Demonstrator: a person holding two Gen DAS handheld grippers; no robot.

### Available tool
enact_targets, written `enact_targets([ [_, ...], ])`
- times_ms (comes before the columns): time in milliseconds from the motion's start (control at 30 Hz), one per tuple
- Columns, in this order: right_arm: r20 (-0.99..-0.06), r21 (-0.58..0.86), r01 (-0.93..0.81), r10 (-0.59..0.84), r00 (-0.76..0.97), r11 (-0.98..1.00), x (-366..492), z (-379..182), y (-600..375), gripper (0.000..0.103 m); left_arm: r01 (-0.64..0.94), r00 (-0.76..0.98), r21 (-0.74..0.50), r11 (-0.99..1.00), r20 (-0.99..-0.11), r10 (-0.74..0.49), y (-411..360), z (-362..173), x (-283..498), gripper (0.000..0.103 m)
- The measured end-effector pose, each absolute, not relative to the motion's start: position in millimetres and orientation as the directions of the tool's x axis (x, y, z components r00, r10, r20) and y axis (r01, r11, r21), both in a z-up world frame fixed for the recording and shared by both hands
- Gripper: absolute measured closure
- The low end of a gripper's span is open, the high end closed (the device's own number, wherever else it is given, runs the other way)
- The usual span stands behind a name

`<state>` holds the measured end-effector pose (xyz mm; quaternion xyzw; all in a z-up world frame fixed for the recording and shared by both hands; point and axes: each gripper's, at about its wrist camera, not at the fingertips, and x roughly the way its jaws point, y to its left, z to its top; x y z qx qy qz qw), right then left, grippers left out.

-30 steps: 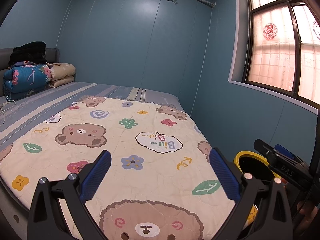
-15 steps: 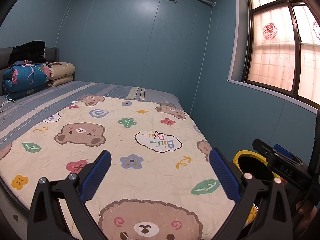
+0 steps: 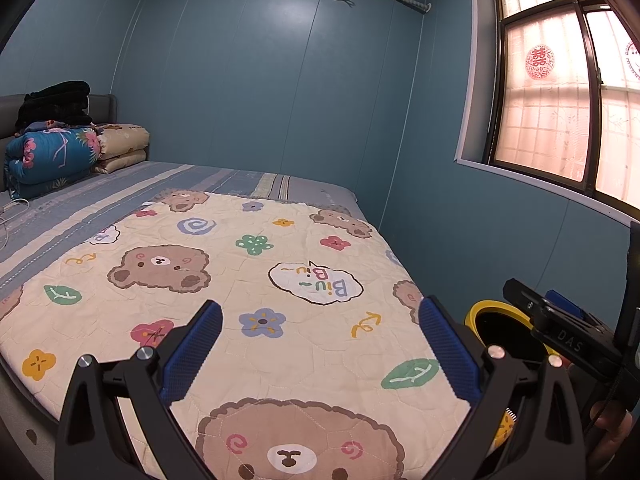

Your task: Collect trash

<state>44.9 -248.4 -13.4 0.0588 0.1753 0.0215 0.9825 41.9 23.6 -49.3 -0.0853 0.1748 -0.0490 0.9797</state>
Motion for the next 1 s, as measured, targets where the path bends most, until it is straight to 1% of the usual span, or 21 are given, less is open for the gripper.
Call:
enact_targets([
  [1000,-0.361,0.137,-0.013,0.062,0.931,0.99,47.2,-19.3,-248.1,0.008,0.076,0.93,-0.187,0.979,-0.342,-0.138,22.6,-52.3,41.8,0.008],
])
